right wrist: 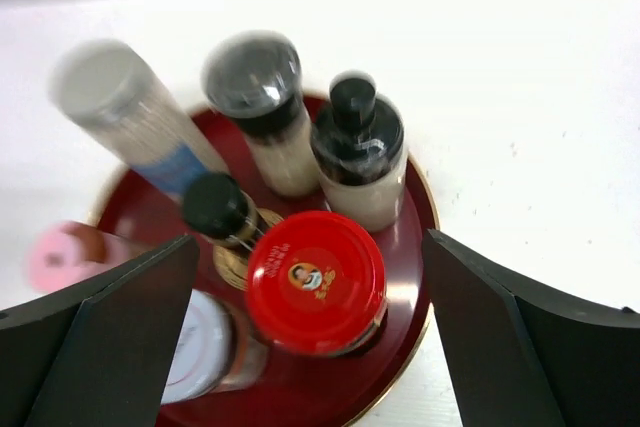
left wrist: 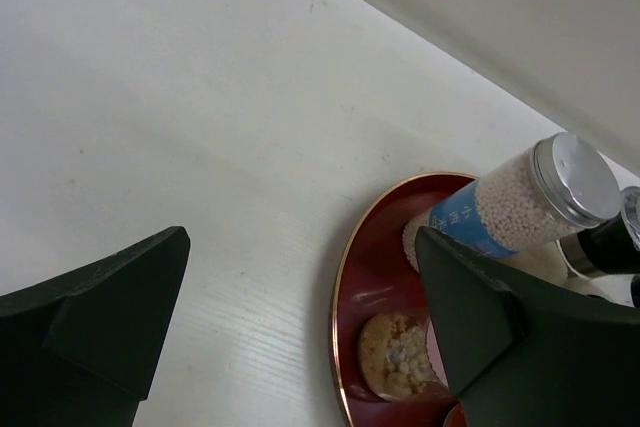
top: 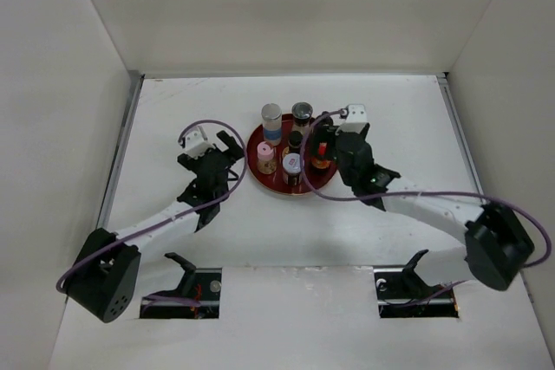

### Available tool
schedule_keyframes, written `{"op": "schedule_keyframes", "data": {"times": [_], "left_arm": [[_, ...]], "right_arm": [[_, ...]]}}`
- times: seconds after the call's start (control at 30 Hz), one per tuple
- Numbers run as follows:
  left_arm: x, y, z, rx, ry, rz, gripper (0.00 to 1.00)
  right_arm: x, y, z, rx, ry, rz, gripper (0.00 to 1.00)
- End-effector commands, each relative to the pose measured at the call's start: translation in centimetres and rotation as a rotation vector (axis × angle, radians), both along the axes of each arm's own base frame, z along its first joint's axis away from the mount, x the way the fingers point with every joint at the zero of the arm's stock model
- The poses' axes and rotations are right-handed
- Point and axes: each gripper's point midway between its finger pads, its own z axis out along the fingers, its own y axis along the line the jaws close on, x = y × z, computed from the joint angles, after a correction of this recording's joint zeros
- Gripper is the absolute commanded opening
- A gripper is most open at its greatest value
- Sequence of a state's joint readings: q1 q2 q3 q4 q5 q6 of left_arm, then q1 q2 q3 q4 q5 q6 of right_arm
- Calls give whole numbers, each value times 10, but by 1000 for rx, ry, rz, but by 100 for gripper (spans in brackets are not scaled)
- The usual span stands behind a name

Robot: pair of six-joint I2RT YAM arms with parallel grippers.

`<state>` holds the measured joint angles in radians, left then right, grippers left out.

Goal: Organize the condiment bottles

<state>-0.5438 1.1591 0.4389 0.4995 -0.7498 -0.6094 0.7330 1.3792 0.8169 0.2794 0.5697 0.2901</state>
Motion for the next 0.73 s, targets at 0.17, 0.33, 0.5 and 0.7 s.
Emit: {"op": "schedule_keyframes", "data": {"times": [0.17,0.33,0.5,0.7], "left_arm": [[-1,-1,6,10,97,-11,100],[-3,3,13,6,110,-20,100],[-8,-9,28,6,93,-56,100],[-7,-19,35,7,88,-75,100]], "right_arm": [[-43,-46,46,250,-162,-145,100],[-59,-105,47,419,-227,-308,100],[-66,-141,40,578,-304,-356,100],[-52,-120,24,553,-223,-299,100]]}}
